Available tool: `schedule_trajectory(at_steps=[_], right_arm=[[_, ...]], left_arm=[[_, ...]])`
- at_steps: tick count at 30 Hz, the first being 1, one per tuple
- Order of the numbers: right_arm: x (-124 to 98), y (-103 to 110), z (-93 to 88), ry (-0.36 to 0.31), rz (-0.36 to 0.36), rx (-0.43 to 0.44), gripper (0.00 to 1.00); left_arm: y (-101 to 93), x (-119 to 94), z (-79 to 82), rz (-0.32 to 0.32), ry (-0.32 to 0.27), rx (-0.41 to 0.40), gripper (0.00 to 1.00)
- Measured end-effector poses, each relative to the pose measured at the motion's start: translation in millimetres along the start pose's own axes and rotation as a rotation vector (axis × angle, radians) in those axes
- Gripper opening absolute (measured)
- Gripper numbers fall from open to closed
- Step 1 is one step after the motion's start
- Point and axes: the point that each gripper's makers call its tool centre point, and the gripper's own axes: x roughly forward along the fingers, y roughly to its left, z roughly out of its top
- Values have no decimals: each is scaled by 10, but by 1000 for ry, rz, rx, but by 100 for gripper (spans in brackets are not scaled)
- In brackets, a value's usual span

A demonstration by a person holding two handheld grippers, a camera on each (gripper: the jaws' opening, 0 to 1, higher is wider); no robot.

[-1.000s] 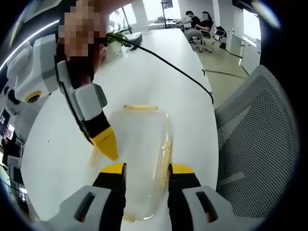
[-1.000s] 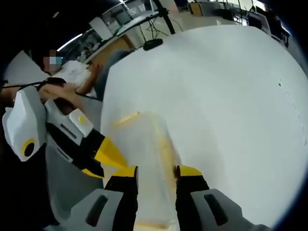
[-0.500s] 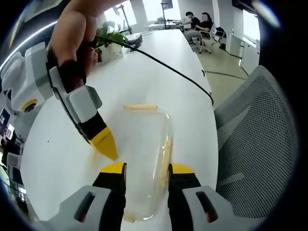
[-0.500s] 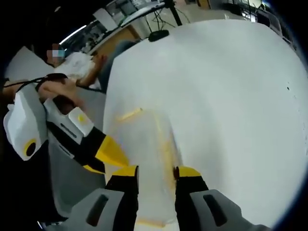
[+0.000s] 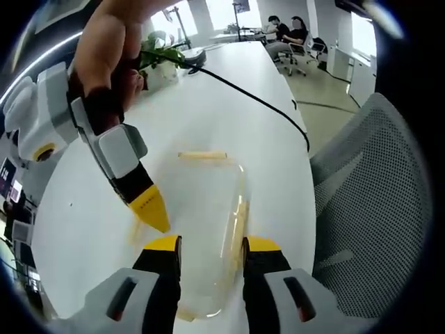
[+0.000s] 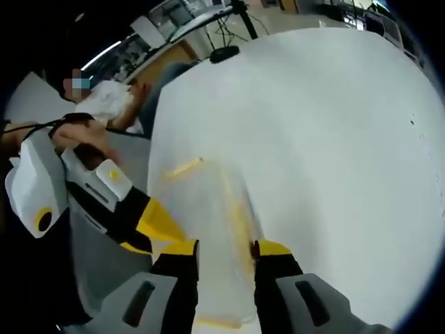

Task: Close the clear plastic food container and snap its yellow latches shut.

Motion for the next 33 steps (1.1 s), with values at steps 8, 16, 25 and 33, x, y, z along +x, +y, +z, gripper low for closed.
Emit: schedule_trajectory(at_steps=[8, 16, 25, 33], right_arm=[[-22, 12, -8, 1, -61, -8, 30], [-48, 4, 2, -33, -139, -70, 29], [-82, 28, 19, -66, -206, -109, 29], [-87, 4, 44, -63, -228, -134, 29]], left_arm=[[-19, 8, 16, 11, 22, 7, 33], [0, 21, 17, 21, 47, -1, 34], [20, 20, 3, 20, 52, 14, 35], [66, 20, 33, -3, 38, -49, 37]])
